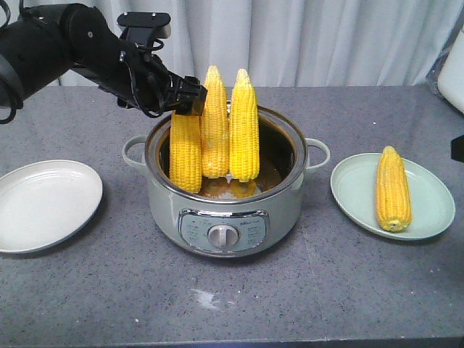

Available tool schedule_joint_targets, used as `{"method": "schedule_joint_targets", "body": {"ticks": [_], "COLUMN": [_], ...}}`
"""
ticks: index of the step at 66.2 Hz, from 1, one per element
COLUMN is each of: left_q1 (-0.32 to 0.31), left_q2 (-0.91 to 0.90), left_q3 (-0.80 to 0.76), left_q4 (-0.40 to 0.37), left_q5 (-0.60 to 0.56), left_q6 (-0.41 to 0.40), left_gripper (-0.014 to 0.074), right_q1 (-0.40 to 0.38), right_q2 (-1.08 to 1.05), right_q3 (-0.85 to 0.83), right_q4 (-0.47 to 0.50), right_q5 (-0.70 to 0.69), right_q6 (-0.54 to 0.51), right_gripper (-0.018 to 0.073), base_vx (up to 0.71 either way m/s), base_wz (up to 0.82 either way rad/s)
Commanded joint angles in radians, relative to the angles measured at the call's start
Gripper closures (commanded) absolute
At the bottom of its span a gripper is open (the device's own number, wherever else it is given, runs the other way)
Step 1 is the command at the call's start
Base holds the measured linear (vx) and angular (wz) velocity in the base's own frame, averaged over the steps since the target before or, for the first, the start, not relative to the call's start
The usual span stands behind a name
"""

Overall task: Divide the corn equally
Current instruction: 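Grasp a corn cob in the pot with the left gripper and lift, then carry the corn cob to the white plate and lower it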

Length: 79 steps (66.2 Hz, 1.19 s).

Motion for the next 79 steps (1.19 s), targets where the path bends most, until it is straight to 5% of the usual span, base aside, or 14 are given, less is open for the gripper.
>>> {"method": "schedule_joint_targets", "body": {"ticks": [1, 36, 79], "left_q1": [-0.004, -0.005, -0.003], "left_q2": [-0.057, -0.057, -0.210], "left_q3": [-0.032, -0.032, -0.033], "left_q4": [-0.011, -0.011, 0.002], "left_q5": [-0.056, -0.062, -0.076], "left_q6": [-0.006, 0.027, 0.027], "left_gripper": [0.0048, 0.0437, 0.0500], "right_q1": [-0.006, -0.006, -0.006], "right_q2": [-0.016, -0.016, -0.016], "right_q3": [-0.026, -0.026, -0.026], "right_q4": [0.017, 0.017, 0.017], "right_q5": [-0.060, -0.060, -0.053], "right_q6": [-0.002, -0.002, -0.002], "right_gripper": [-0.0017, -0.0017, -0.0017], "base_vx": [0.00, 0.00, 0.00], "base_wz": [0.00, 0.00, 0.00]}}
